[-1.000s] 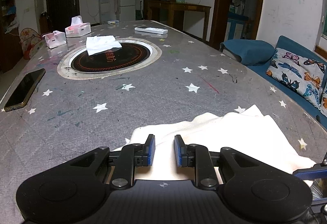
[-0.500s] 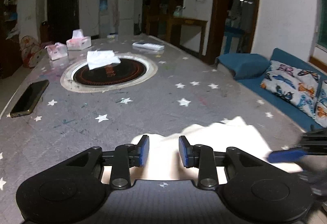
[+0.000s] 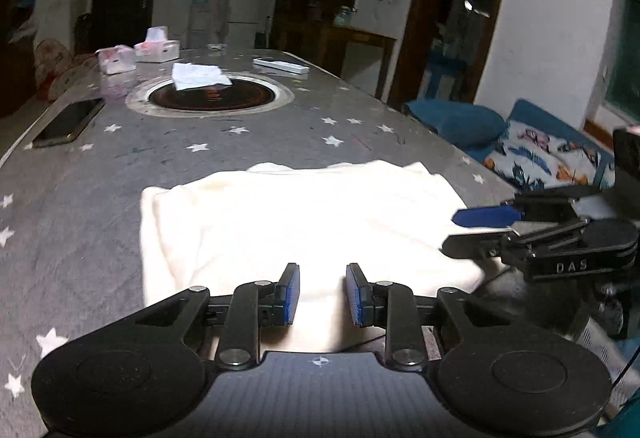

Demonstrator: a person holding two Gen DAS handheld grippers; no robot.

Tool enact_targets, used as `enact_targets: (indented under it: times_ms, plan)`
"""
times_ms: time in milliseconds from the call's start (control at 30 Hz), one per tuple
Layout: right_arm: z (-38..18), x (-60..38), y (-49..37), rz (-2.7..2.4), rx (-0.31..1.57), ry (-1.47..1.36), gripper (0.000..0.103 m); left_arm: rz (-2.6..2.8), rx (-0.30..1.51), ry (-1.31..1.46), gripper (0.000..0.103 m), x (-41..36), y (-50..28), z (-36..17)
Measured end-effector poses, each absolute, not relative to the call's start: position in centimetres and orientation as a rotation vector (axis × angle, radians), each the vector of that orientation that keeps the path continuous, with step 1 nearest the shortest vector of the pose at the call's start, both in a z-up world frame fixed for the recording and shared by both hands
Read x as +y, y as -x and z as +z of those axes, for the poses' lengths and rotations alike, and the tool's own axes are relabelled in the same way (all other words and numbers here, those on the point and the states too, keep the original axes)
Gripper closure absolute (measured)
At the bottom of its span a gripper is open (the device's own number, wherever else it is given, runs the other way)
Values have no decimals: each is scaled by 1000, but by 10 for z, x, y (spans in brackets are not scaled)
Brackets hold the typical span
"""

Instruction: Fold clothes

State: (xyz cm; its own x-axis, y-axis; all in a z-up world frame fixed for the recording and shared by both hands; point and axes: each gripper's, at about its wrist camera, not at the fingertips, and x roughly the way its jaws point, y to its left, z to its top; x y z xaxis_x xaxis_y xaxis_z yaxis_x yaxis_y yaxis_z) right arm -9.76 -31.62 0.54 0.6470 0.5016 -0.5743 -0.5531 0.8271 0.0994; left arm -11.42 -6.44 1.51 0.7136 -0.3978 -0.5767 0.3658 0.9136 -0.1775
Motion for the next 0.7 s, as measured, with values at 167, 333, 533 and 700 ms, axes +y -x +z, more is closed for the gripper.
enact_targets:
  times_ms: [167,333,533,700]
  plan:
    - [6,-316,97,601,630,92,59,-371,640,86,74,-50,110,23]
    - [5,-317,96,602,630,85,58,-314,663,148,76,-27,108,16]
    - [5,-316,96,598,628,83,57,-297,633,157,76,-27,107,30]
    - [4,-317,96,595,627,77,56,-271,666,156,77,-27,92,21]
